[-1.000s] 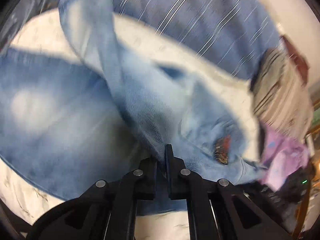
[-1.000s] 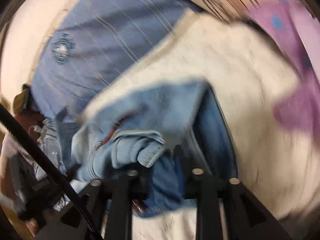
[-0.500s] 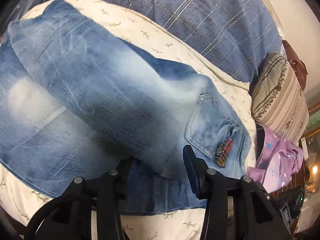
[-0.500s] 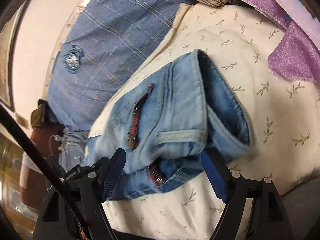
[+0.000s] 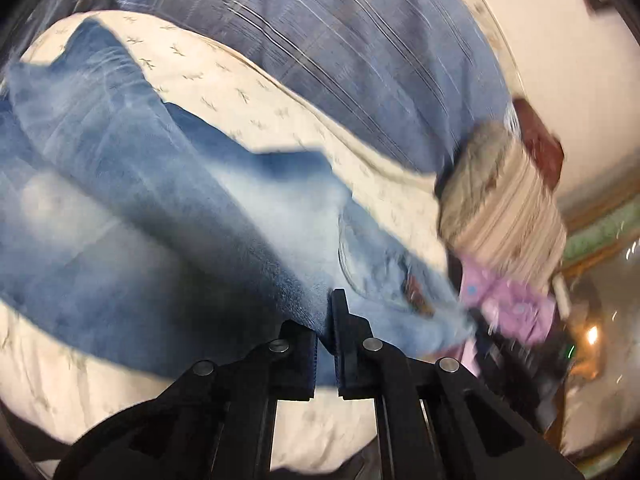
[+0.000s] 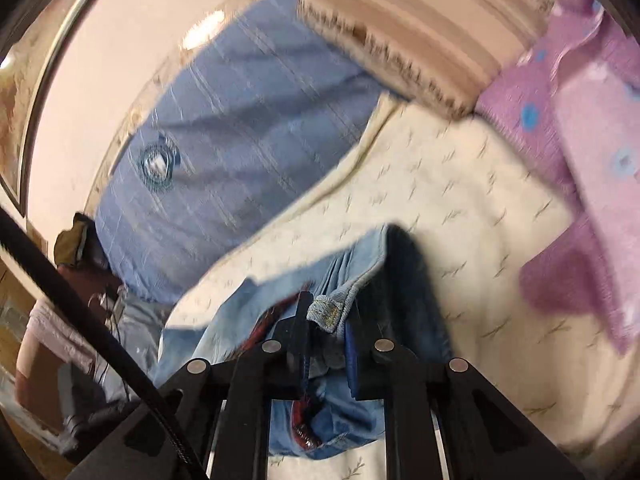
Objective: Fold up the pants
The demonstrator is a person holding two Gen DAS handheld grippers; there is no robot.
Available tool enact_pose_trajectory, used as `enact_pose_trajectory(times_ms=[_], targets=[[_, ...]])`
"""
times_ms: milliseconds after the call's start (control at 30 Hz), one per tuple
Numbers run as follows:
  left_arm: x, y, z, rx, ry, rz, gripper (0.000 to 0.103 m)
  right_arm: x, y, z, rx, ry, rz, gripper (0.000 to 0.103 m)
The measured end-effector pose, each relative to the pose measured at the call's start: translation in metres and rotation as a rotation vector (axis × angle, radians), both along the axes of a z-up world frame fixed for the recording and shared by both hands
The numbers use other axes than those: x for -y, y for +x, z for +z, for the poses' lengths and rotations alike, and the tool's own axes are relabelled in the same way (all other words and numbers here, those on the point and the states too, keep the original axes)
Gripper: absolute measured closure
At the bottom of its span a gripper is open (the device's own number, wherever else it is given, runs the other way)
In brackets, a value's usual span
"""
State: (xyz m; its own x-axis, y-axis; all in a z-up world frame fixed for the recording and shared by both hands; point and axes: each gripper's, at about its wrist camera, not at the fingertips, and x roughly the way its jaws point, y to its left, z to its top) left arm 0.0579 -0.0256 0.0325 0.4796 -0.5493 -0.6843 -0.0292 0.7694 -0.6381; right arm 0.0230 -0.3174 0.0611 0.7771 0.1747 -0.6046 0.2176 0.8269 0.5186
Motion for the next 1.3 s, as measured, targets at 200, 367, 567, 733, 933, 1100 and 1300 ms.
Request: enact_pose_trajectory(times_ms=[200, 367, 567, 733, 933, 1100, 1300], targets=[[0.013, -0.003, -0.059, -0.125, 0.054, 0.012, 0.098, -0.012, 0.009, -0.034, -0.224, -0.101, -0.064, 0.089], [0.016, -0.006, -0.049, -0.042, 0.116, -0.032, 0.09, -0.028, 0.004, -0.03, -0.247, -0.247, -0.094, 0.085], [-0.022, -0.015, -0.042, -0.04, 0.053, -0.007, 0.07, -0.059, 0.001, -0.018, -0.211, -0.439, -0.109, 0.024], [-0.09, -0.037, -0.004, 0.045, 0.151, 0.131, 0.055, -0.095, -0.018, 0.014, 0.004, -0.385, 0.011, 0.021], [-0.175, -0.016, 0.002, -0.053, 0.236, 0.355, 0.056, -0.19, 0.008, 0.002, 0.014, -0.225, 0.456, 0.029], [-0.216, 0.023, -0.003, -0.121, 0.213, 0.418, 0.056, -0.292, 0.036, -0.019, -0.023, -0.236, 0.749, 0.04], [-0.248, 0.045, -0.042, -0.182, 0.025, 0.459, 0.063, -0.38, 0.061, -0.06, -0.081, -0.323, 0.912, 0.044]])
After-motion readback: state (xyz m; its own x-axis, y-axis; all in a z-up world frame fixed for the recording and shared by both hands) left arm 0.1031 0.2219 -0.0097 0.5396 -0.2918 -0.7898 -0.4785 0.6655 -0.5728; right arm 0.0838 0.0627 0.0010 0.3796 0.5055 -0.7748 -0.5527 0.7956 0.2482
